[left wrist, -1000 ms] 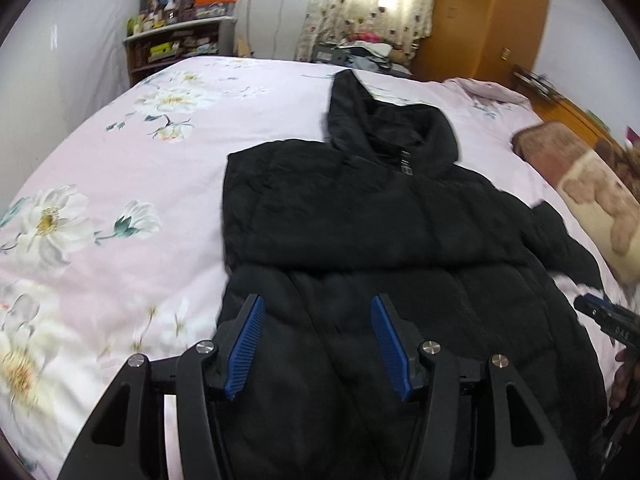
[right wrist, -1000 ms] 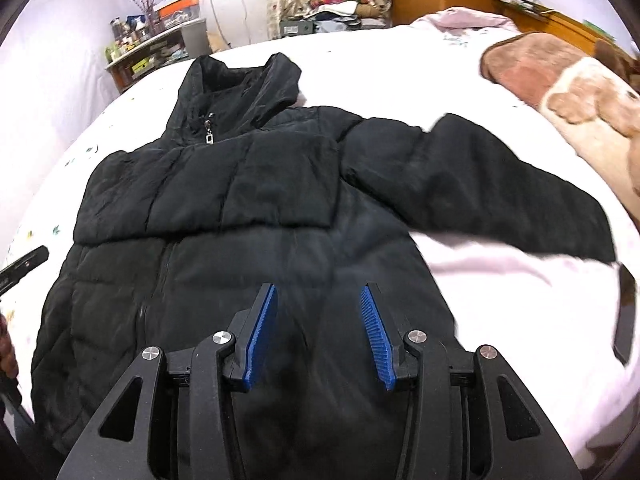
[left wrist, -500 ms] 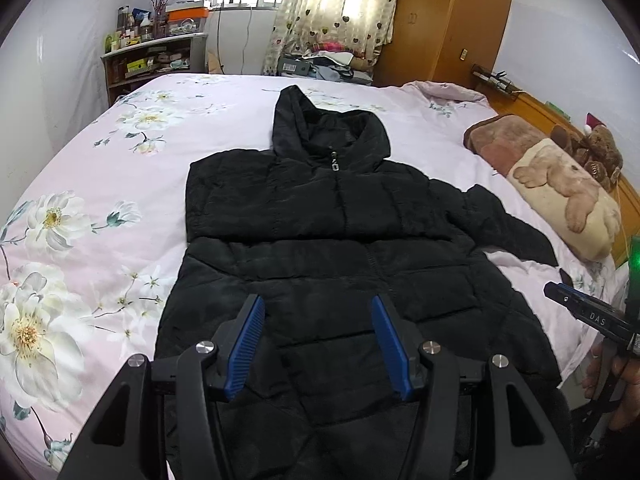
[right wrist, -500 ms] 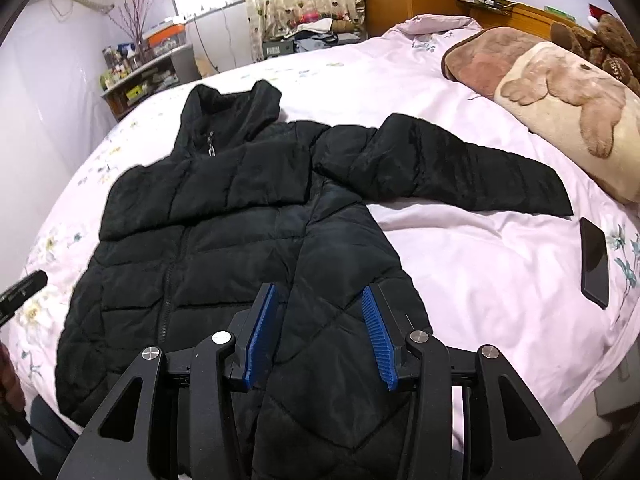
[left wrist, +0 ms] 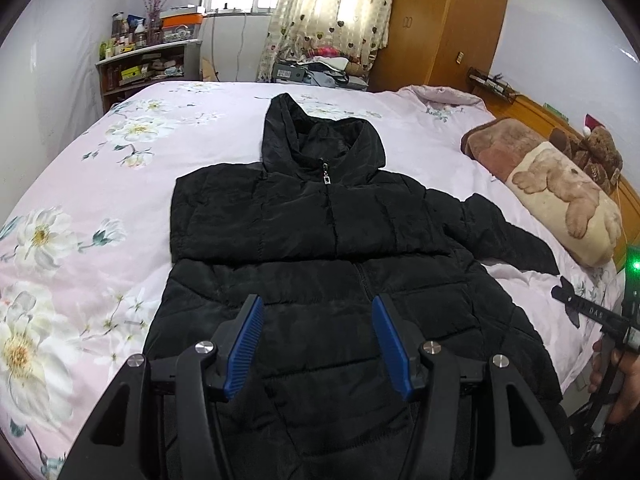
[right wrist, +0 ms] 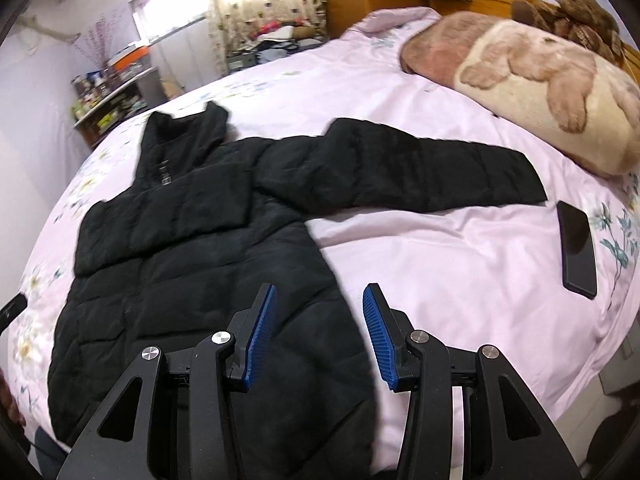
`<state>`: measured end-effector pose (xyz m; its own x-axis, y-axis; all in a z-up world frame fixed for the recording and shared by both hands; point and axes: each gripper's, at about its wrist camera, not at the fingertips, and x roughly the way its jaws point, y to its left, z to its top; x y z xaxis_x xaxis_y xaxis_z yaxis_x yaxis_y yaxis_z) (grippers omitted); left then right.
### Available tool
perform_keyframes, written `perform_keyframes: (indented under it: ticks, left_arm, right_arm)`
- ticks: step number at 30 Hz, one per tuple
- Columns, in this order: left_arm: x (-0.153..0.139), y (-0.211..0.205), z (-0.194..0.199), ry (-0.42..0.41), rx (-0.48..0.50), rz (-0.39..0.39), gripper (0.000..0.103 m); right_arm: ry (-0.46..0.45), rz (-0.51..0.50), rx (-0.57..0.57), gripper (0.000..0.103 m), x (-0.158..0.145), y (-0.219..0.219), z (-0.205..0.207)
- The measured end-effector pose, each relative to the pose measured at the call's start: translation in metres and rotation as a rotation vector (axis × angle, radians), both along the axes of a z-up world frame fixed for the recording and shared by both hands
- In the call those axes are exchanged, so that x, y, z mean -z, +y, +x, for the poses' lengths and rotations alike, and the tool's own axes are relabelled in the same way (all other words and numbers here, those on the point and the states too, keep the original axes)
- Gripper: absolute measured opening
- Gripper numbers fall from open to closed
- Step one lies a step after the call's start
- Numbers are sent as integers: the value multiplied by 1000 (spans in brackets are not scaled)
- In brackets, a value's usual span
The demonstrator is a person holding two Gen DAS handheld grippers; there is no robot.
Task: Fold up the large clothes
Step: 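Grasp the other sleeve cuff with the right tool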
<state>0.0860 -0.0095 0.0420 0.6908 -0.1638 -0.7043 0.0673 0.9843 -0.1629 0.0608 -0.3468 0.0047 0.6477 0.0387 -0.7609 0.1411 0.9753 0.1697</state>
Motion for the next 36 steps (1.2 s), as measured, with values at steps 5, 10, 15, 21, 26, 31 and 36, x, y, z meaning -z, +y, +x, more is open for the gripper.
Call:
perform_keyframes:
  ticks: [5,10,15,21,26,31,36]
  left_arm:
    - [10,-12,28,-12,15,31,58]
    - [26,-21,61,-1,42,29,58]
    - [41,-29,92,15,54,38,58]
    - [52,-27,114,12,30,61,50]
    - [63,-19,124,6,-18,73,48]
    - [68,-13,125,15,-35,76,48]
    - [65,-10,122,11,-31,87,48]
  right_arm:
    - [36,7,86,46,19,-45,26]
    - [71,-2,154,51,40,-87,54]
    - [87,48,220,55,61,-126,83]
    - [118,170,311,55,94,-169,116]
    - [82,319,403,57,114,-199,128]
    - [32,395,466,57,116,-217,131]
    - [17,326,458,14,91,-210,132]
